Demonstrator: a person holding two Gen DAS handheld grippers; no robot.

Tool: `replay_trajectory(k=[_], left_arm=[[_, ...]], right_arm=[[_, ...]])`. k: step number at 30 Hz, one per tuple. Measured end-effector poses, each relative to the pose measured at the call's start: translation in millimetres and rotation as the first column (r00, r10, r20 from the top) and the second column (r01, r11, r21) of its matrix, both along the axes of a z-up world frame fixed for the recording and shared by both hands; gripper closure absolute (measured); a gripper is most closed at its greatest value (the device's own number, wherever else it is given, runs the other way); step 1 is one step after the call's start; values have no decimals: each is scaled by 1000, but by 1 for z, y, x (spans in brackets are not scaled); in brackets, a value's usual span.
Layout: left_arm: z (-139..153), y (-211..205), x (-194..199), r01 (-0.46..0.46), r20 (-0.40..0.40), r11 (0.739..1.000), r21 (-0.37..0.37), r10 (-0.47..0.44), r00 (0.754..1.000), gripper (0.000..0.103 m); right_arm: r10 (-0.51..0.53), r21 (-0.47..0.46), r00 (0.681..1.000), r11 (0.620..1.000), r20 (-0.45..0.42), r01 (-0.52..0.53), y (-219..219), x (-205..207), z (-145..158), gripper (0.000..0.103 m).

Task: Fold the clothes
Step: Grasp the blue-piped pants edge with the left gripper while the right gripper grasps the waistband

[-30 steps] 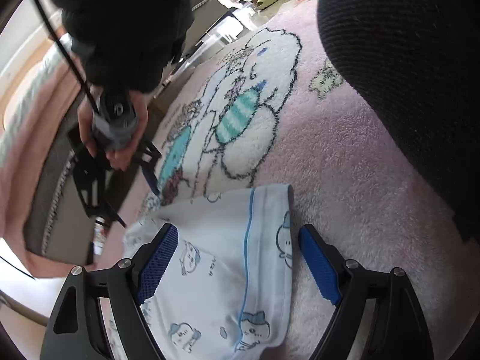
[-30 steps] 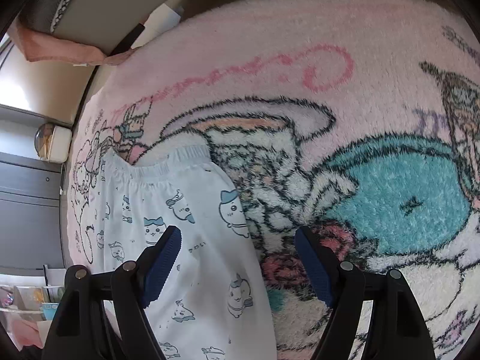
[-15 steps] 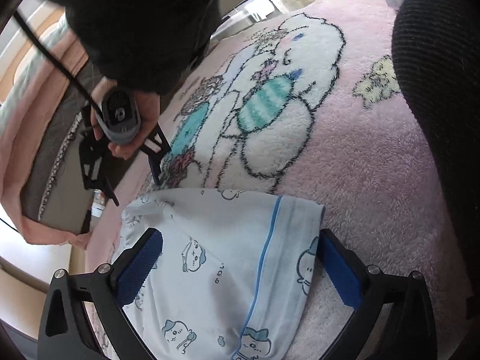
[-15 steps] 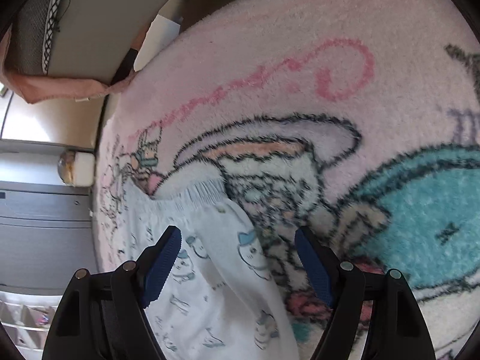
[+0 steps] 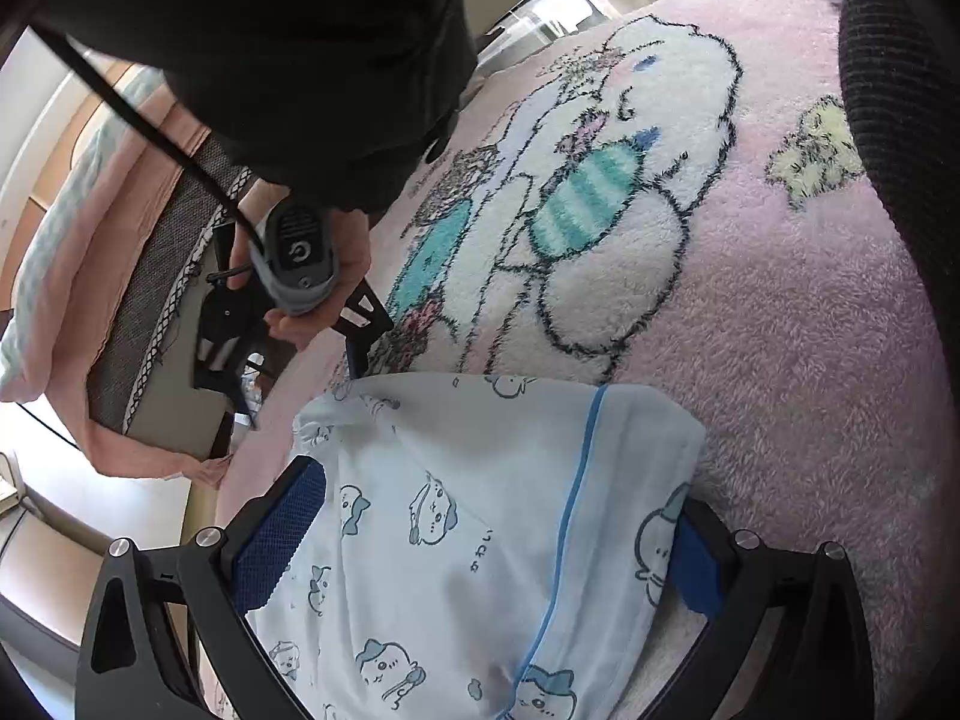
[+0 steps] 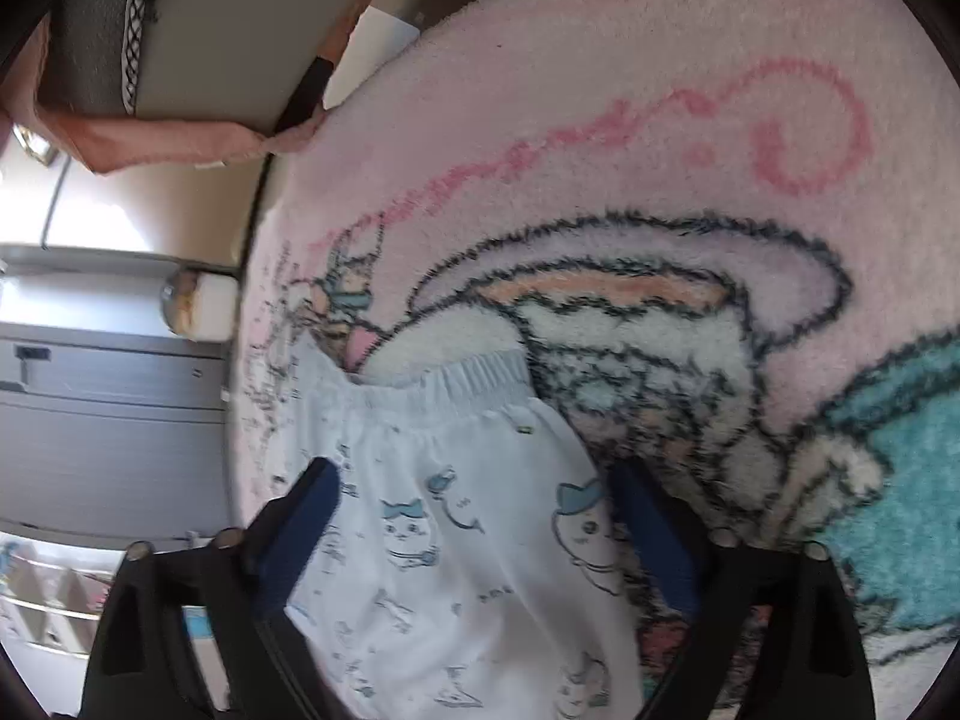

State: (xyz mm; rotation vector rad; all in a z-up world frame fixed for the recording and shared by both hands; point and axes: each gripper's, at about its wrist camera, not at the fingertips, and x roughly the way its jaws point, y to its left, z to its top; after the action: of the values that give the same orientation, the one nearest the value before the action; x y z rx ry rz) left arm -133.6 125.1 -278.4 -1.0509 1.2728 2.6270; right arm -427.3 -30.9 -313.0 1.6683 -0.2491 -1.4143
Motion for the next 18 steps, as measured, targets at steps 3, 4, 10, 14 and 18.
replay_trajectory(k=[3,4,10,14,18], left_arm=[[1,0,-3,-2,24,1000,6,2,1000,0],[1,0,-3,-9,23,1000,11,8,1000,0],[1,-1,-5,-62,28,997,42,60,998,0],[1,-2,-5,-63,33,997,47,62,998,0],[1,-2,-1,-45,27,997,55,44,999,6]], right_arm=[[3,-15,1000,1000,8,-2,-3,1,-1,0],[8,-12,1000,1000,2,-8,-4,3,0,0],[19,90,998,996,-52,-14,-21,11,4,0],[-4,98,999,995,-37,8,-19,9,2,0],[-38,106,999,994,-32,41,-13,7,2,7]])
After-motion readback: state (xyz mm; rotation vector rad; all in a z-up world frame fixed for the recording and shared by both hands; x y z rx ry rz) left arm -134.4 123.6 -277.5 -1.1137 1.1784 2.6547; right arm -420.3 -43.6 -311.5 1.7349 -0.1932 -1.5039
